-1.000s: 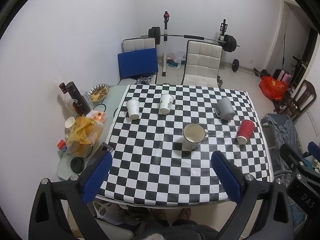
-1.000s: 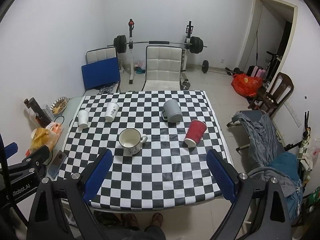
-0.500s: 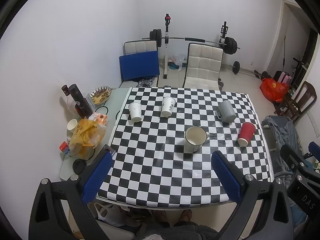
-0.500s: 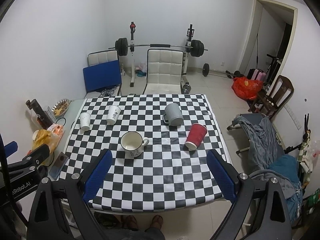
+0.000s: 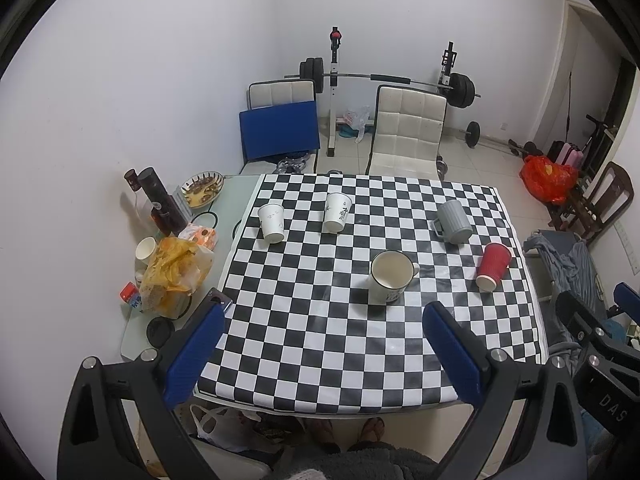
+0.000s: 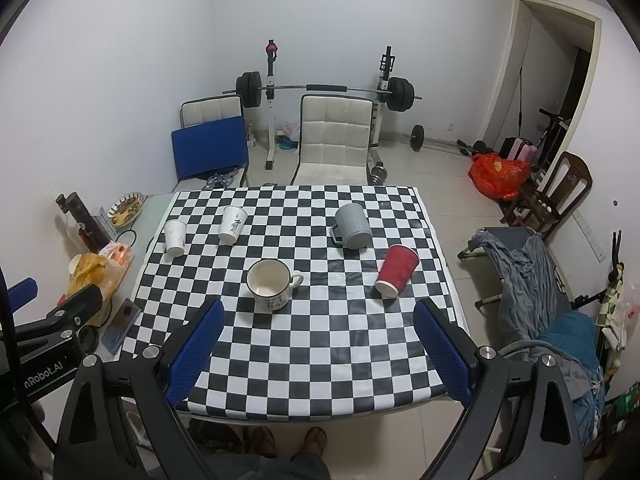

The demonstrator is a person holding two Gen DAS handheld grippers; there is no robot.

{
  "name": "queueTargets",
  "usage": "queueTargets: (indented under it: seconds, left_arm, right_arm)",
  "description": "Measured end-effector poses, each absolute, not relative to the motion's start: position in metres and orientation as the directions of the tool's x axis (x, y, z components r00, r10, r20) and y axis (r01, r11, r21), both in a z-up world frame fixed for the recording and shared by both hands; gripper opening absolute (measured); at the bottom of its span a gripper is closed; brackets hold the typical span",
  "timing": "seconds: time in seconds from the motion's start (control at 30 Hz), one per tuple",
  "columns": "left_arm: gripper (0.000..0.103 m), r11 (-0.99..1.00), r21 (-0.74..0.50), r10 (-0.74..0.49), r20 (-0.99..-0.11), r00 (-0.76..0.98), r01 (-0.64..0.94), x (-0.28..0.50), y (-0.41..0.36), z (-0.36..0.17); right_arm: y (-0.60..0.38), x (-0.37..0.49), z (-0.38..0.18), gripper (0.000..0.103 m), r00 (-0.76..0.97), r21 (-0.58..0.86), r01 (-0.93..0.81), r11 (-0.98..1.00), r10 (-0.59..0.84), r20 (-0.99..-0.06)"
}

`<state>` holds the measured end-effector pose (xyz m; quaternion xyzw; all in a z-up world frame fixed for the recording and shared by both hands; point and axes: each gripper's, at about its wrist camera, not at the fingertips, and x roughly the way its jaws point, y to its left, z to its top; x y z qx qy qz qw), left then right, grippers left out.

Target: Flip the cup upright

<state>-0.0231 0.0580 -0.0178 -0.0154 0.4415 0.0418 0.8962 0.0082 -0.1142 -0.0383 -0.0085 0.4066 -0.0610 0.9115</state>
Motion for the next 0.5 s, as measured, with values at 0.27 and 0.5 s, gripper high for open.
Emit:
queueTargets:
  seconds: [0.27, 0.5]
  left_arm:
    - [0.101, 0.996, 0.008, 0.061, -0.794, 0.605, -0.090, -0.0232, 0.0577, -0.0180]
    - [0.101, 0.996, 0.007, 0.058, -0.795, 0.604, -0.087, -0.0252, 0.0587, -0.0169]
  right_arm:
    - [-0.1087, 0.0073, -0.0385, 0.097, 0.654, -0.060, 0.098, 0.993, -0.110, -0.748]
    - [-0.1071, 0.0062, -0.0396, 0.097, 0.656, -0.060, 0.096, 0.994, -0.108, -0.747]
